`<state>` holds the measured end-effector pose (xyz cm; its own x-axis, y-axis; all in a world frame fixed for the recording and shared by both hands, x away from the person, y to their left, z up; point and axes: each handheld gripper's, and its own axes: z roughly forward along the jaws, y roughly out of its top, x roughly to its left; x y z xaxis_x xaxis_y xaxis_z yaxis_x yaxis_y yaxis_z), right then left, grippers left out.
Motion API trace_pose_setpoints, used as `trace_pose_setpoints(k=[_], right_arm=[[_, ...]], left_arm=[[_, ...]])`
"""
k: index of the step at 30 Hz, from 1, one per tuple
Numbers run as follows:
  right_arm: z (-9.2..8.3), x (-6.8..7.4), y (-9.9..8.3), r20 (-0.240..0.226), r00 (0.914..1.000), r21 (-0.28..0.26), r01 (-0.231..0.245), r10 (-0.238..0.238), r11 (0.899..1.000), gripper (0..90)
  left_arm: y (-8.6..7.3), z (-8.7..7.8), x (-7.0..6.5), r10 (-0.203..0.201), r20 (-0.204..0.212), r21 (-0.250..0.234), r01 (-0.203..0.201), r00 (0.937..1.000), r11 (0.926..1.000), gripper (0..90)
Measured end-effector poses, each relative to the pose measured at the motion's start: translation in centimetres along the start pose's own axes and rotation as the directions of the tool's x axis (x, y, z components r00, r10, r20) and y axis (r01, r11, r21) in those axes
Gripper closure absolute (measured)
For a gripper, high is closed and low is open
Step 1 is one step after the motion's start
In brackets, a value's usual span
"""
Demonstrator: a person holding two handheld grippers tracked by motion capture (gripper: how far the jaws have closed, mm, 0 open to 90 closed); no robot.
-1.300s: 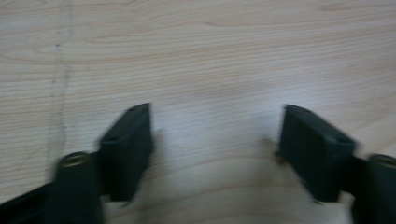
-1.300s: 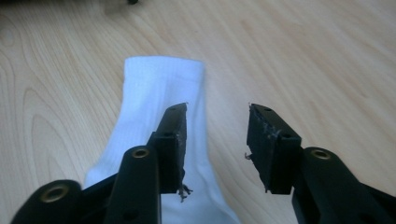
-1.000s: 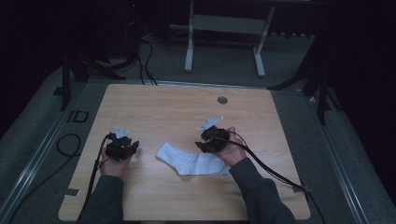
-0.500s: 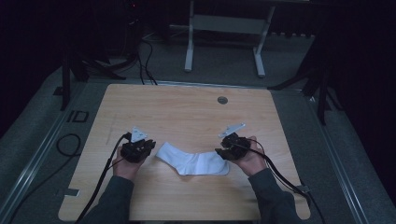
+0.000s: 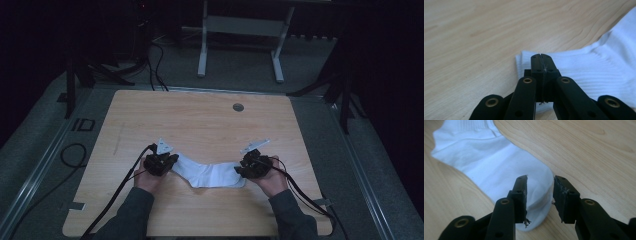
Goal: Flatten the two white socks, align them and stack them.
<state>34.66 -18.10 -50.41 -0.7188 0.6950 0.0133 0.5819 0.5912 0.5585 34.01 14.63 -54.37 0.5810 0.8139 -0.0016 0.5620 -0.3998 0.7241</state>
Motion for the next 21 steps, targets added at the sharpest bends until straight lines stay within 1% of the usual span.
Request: trace_pose_setpoints(k=[3, 4, 5, 7, 9, 14, 16, 17, 18, 21], right_arm=[[0.7, -0.2, 0.0, 0.021, 0.9996, 0.026, -0.022, 0.021, 0.999, 64.5], [0.9, -0.2, 0.0, 0.029, 0.9994, 0.037, -0.022, 0.021, 0.999, 69.0], [1.1, -0.2, -0.1, 0.033, 0.9994, 0.046, -0.016, 0.015, 0.999, 76.8], [1.0, 0.0, -0.2, 0.036, 0.9993, 0.054, -0.010, 0.008, 0.999, 87.0], [0.6, 0.1, -0.2, 0.043, 0.9991, 0.051, -0.005, 0.003, 0.999, 88.3], [-0.5, 0.1, -0.4, 0.059, 0.9982, 0.041, 0.007, -0.009, 0.999, 88.6], [-1.0, 0.0, -0.6, 0.071, 0.9975, 0.029, 0.006, -0.008, 1.000, 88.6], [-1.1, -0.1, -0.6, 0.084, 0.9964, 0.025, 0.005, -0.007, 1.000, 88.6], [-1.2, -0.2, -0.7, 0.097, 0.9952, 0.025, 0.008, -0.010, 1.000, 88.6], [-1.1, -0.6, -1.1, 0.099, 0.9951, 0.030, -0.005, 0.002, 1.000, 88.6]], left_arm=[[-0.2, 0.6, 0.0, 0.005, -0.004, 0.021, -0.005, 1.0000, 0.9998, 90.0], [-0.3, 0.6, -0.1, 0.007, -0.003, 0.025, -0.006, 1.0000, 0.9997, 90.0], [-0.3, 0.6, -0.1, 0.006, -0.005, 0.023, -0.006, 1.0000, 0.9997, 90.0], [-0.3, 0.7, -0.1, 0.009, -0.008, 0.028, -0.009, 0.9999, 0.9996, 90.0], [-0.3, 0.7, -0.1, 0.014, -0.011, 0.034, -0.014, 0.9998, 0.9993, 90.0], [-0.4, 0.8, -0.3, 0.007, -0.017, 0.027, -0.007, 0.9998, 0.9996, 90.0], [-0.4, 0.8, -0.3, 0.009, -0.019, 0.029, -0.008, 0.9998, 0.9995, 90.0], [-0.4, 0.8, -0.3, 0.015, -0.021, 0.033, -0.014, 0.9997, 0.9993, 89.9], [-0.4, 0.8, -0.3, 0.016, -0.024, 0.033, -0.015, 0.9996, 0.9993, 90.0], [-0.5, 0.8, -0.5, 0.015, -0.031, 0.035, -0.014, 0.9994, 0.9993, 89.9]])
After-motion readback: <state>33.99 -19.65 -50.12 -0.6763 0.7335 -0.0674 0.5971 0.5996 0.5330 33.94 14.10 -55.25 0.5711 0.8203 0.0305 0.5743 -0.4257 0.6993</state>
